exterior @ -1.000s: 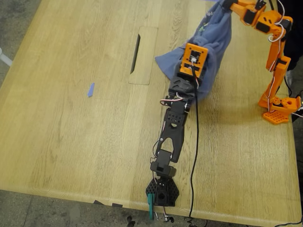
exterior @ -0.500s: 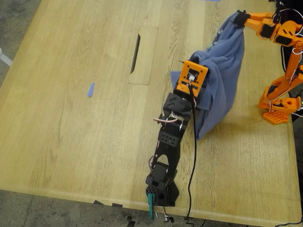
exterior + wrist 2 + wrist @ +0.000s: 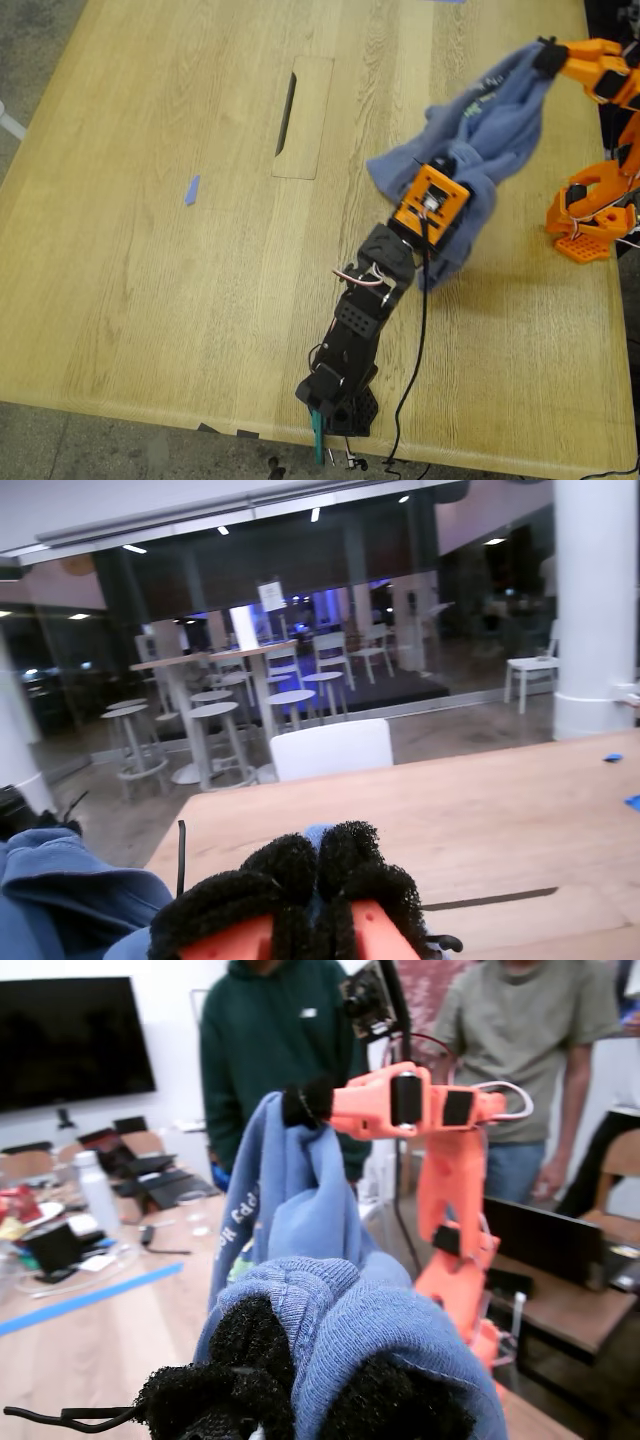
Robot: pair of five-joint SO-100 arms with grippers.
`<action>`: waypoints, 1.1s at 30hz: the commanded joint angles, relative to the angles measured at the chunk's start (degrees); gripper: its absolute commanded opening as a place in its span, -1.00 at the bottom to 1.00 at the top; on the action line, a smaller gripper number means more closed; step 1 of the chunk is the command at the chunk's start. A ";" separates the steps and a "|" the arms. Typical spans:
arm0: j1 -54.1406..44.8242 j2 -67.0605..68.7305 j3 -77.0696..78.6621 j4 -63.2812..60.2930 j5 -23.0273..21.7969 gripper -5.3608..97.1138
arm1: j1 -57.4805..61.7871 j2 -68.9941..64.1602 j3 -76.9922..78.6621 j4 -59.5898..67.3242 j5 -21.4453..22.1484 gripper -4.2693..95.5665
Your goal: Fold a T-shirt
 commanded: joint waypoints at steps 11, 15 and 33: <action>22.94 12.57 0.35 16.00 -0.35 -0.90 | -23.38 7.29 7.56 8.00 -2.72 -0.89; 25.40 15.21 4.48 19.16 -1.58 -0.90 | -29.44 11.51 18.90 6.68 -1.41 -0.89; -11.60 24.52 43.42 -6.94 -4.04 -0.90 | -15.56 29.36 83.32 -27.33 3.52 -0.87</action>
